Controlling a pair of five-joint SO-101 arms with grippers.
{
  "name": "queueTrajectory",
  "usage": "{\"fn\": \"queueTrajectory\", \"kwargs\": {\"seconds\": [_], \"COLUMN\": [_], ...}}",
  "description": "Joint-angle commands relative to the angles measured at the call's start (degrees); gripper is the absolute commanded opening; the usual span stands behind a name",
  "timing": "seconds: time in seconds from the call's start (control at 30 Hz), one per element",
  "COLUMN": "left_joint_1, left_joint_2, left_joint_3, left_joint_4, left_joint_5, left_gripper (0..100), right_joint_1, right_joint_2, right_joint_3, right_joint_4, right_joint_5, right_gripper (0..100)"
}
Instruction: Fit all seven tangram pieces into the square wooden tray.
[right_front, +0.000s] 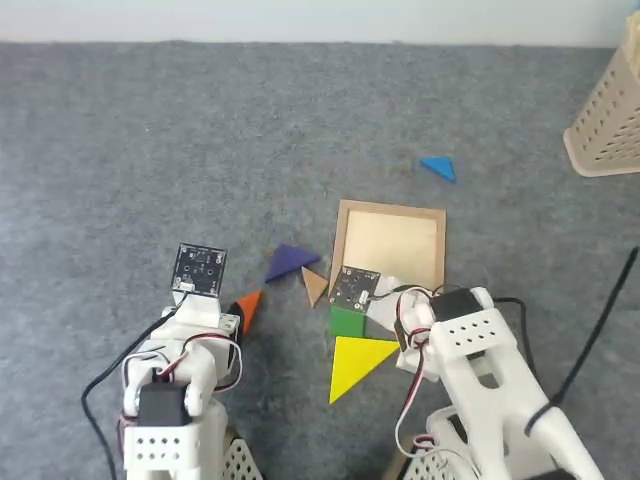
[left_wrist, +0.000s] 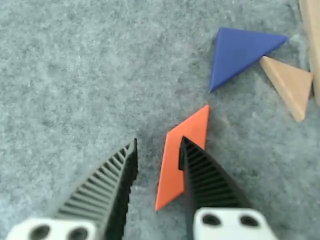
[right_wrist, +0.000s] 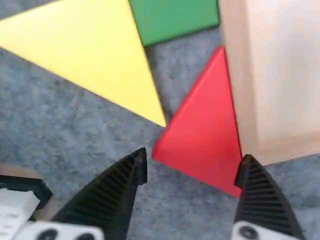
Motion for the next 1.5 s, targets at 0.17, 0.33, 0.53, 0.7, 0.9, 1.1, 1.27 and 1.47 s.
{"fn": "queueTrajectory", "kwargs": {"seconds": [0.17, 0.33, 0.53, 0.7, 0.9, 1.1, 1.27, 1.47], "left_joint_1": [0.0, 0.0, 0.0, 0.0, 0.0, 0.0, 0.0, 0.0], "left_joint_2": [-0.9, -0.9, -0.9, -0.9, -0.9, -0.9, -0.9, -0.9], "left_joint_3": [-0.3, -0.3, -0.3, -0.3, -0.3, -0.3, -0.3, -0.3], "left_joint_4": [0.4, 0.4, 0.4, 0.4, 0.4, 0.4, 0.4, 0.4], "left_joint_5": [0.3, 0.3, 0.3, 0.3, 0.3, 0.3, 0.3, 0.3], "left_gripper": [13, 13, 13, 13, 13, 13, 13, 13], "right_joint_1": [0.1, 1.0, 2.8, 2.8, 2.7, 2.8, 2.8, 2.9], "right_joint_2": [-2.0, -1.7, 6.5, 13.6, 17.5, 16.8, 16.7, 16.7], "right_joint_3": [-0.4, -0.5, -3.6, -7.8, -8.4, -8.4, -8.4, -10.7], "right_joint_4": [-1.3, -1.1, -1.4, -2.2, -5.3, -7.2, -7.5, -5.6], "right_joint_5": [0.6, 0.9, 2.3, 2.0, -0.2, -0.3, -0.3, -5.0], "right_gripper": [28.9, 28.9, 28.7, 28.6, 28.5, 17.8, 4.4, 4.1]}}
